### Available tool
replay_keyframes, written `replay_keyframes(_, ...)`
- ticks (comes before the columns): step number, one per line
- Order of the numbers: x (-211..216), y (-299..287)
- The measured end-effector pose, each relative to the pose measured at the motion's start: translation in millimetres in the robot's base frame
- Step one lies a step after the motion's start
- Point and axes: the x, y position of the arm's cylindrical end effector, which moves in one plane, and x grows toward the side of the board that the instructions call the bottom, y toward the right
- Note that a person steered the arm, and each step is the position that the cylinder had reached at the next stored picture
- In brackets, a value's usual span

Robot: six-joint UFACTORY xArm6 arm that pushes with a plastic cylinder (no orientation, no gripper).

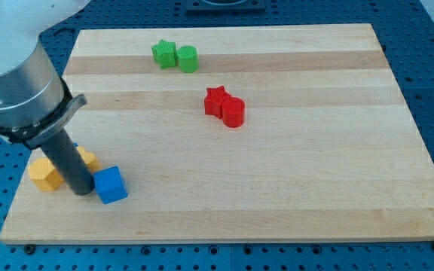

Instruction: Slide the blue cube a bit up

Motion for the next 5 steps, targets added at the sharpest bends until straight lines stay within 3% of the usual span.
replay_keyframes(1, 28.4, -29.5)
replay_keyframes(2, 43.2, -17.7)
replay_keyframes(3, 33.8, 33.4)
replay_keyframes(5, -24.2, 99.8)
